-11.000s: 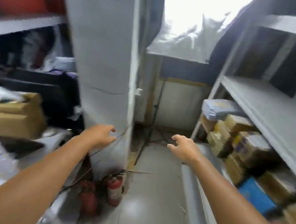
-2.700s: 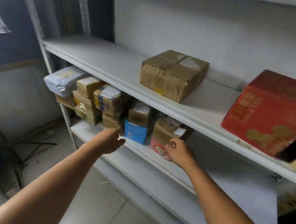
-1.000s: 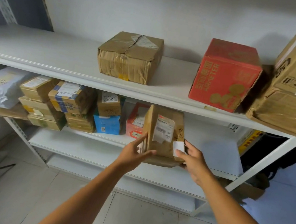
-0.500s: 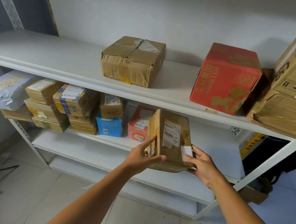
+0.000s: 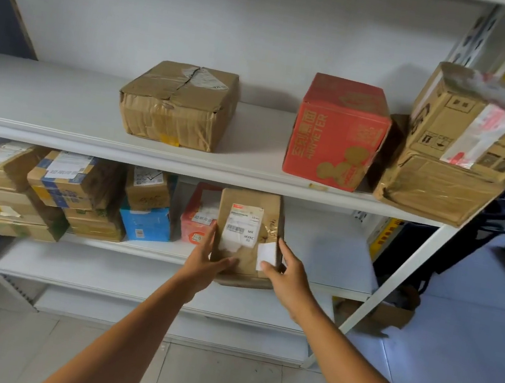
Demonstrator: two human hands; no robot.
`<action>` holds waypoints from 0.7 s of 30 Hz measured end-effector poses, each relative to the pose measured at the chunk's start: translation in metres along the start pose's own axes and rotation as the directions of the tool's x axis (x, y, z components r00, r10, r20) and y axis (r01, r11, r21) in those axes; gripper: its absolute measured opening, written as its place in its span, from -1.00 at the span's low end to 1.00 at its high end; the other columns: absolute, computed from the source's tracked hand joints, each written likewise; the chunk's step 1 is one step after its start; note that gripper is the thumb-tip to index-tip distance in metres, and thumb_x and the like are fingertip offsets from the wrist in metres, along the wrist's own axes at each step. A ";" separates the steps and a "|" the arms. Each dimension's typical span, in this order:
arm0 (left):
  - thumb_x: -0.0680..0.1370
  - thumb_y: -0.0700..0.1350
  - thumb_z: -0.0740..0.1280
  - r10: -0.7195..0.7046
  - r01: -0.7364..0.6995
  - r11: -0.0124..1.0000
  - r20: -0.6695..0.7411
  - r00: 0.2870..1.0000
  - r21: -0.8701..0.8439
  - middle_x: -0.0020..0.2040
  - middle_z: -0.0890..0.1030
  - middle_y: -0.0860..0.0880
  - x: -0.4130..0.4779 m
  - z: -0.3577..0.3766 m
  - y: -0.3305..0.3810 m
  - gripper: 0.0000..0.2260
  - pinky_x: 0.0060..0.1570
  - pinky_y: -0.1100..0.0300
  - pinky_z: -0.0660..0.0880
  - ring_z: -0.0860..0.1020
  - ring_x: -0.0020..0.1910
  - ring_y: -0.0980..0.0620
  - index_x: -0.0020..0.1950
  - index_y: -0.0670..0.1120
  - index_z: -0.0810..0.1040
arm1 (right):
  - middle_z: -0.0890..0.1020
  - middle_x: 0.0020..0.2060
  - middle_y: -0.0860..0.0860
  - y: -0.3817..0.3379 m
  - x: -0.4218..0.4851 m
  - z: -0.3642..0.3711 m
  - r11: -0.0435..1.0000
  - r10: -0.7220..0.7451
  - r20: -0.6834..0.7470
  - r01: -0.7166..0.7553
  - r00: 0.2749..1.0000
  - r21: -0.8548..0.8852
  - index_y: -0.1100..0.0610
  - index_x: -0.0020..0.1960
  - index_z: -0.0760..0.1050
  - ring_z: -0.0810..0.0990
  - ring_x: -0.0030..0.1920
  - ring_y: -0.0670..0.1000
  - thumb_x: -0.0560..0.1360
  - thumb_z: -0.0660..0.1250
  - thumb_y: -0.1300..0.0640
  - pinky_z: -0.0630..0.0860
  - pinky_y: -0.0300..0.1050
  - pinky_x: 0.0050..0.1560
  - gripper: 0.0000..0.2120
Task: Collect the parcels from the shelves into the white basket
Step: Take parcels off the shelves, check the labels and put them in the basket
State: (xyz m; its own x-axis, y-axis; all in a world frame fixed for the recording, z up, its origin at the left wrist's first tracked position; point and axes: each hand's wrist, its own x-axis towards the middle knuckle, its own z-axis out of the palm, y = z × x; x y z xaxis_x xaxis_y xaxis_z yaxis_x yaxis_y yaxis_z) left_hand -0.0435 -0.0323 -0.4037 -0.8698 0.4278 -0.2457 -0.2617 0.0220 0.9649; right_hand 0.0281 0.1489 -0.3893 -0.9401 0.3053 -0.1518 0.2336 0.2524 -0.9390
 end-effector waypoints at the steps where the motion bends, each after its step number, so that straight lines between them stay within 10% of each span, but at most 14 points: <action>1: 0.49 -0.31 0.40 -0.021 0.021 1.000 0.015 1.000 0.010 0.17 0.39 0.16 0.004 0.000 -0.002 -0.22 -0.22 0.32 0.59 0.50 0.10 0.06 0.52 0.18 0.08 | 0.35 0.45 0.02 0.001 -0.001 0.003 0.999 -0.003 -0.023 0.002 1.000 -0.044 0.04 0.56 0.11 0.39 0.39 0.05 0.54 0.34 0.20 0.41 -0.06 0.35 -0.33; 13: 0.51 -0.25 0.39 -0.158 0.140 0.976 0.101 0.982 0.167 0.37 0.37 0.03 0.040 0.007 -0.024 -0.31 -0.14 0.18 0.62 0.44 0.23 -0.06 0.44 0.24 0.14 | 0.19 0.53 -0.01 0.022 -0.009 0.020 0.935 -0.092 -0.205 0.014 0.974 -0.354 -0.03 0.57 0.02 0.33 0.44 0.09 0.57 0.30 0.12 0.39 0.03 0.37 -0.31; 21: 0.51 -0.24 0.40 -0.157 0.140 0.982 0.137 0.978 0.129 0.35 0.41 0.05 0.047 0.028 -0.026 -0.27 -0.28 0.25 0.58 0.54 0.10 0.02 0.53 0.19 0.11 | 0.30 0.48 0.02 0.039 0.007 -0.021 0.988 0.020 -0.165 -0.044 0.986 -0.145 0.07 0.56 0.11 0.35 0.43 0.09 0.54 0.35 0.20 0.41 -0.04 0.34 -0.33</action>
State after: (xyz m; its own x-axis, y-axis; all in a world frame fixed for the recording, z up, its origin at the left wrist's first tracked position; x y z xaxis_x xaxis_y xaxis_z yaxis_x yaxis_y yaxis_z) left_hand -0.0662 0.0130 -0.4377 -0.7520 0.5390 -0.3795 -0.3249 0.1978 0.9248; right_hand 0.0356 0.1801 -0.4201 -0.8815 0.4575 -0.1171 0.3081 0.3693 -0.8768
